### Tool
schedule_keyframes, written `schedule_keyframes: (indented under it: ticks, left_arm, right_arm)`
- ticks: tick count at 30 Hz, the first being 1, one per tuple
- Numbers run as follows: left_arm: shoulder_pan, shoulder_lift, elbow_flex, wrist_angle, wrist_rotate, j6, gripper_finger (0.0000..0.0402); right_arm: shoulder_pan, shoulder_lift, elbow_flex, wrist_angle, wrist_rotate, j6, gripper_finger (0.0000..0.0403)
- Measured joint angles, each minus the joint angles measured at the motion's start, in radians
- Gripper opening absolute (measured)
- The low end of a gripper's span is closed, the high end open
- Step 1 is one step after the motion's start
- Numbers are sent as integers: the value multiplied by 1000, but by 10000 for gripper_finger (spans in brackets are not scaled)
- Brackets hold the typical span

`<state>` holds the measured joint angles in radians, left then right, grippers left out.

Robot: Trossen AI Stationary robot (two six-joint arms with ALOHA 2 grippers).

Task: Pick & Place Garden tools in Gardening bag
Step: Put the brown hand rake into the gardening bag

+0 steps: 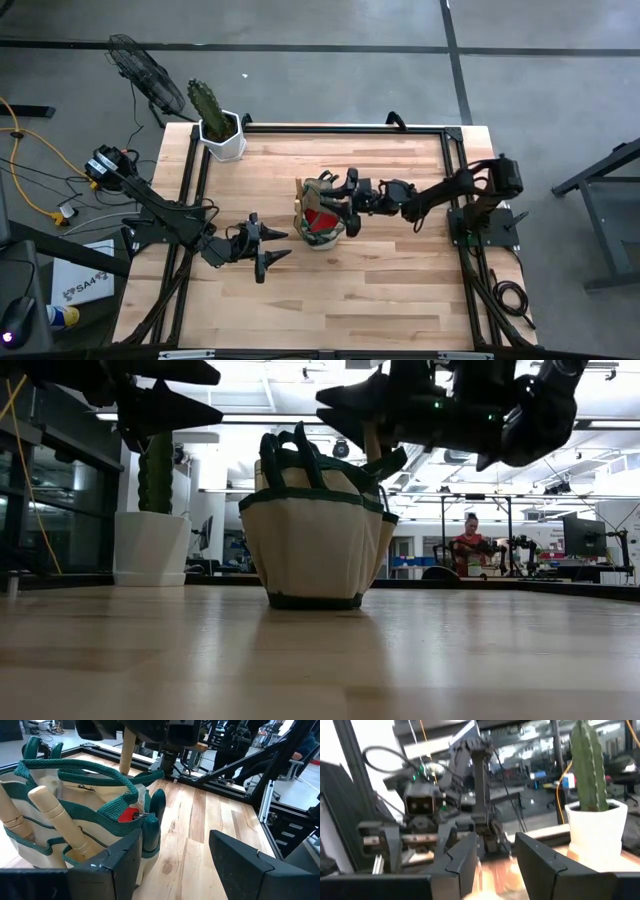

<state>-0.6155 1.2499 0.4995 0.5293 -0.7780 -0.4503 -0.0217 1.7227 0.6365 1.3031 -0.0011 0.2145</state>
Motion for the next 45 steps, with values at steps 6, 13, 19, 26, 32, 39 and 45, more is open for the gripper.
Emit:
schedule_keyframes:
  ticks: [6, 13, 19, 26, 32, 39, 45]
  left_arm:
    - [0, 0, 0, -3, 0, 0, 225]
    - [0, 0, 0, -1, 0, 0, 225]
    - [0, 0, 0, 0, 0, 0, 225]
    - [0, 0, 0, -2, 9, 0, 225]
    - [0, -1, 0, -4, 9, -4, 225]
    - [0, -1, 0, -4, 10, -6, 225]
    - [0, -1, 0, -4, 10, -6, 225]
  right_arm:
    - [-29, 19, 24, 9, -83, 53, 127]
    - [-15, 21, 78, -118, -104, 38, 127]
    - [-19, 22, 79, -197, -62, 23, 127]
    - [-21, 18, 79, -223, -42, 28, 127]
    - [-20, 14, 79, -215, -55, 25, 127]
    - [-20, 11, 79, -217, -54, 22, 127]
    - [-20, 11, 79, -217, -54, 18, 127]
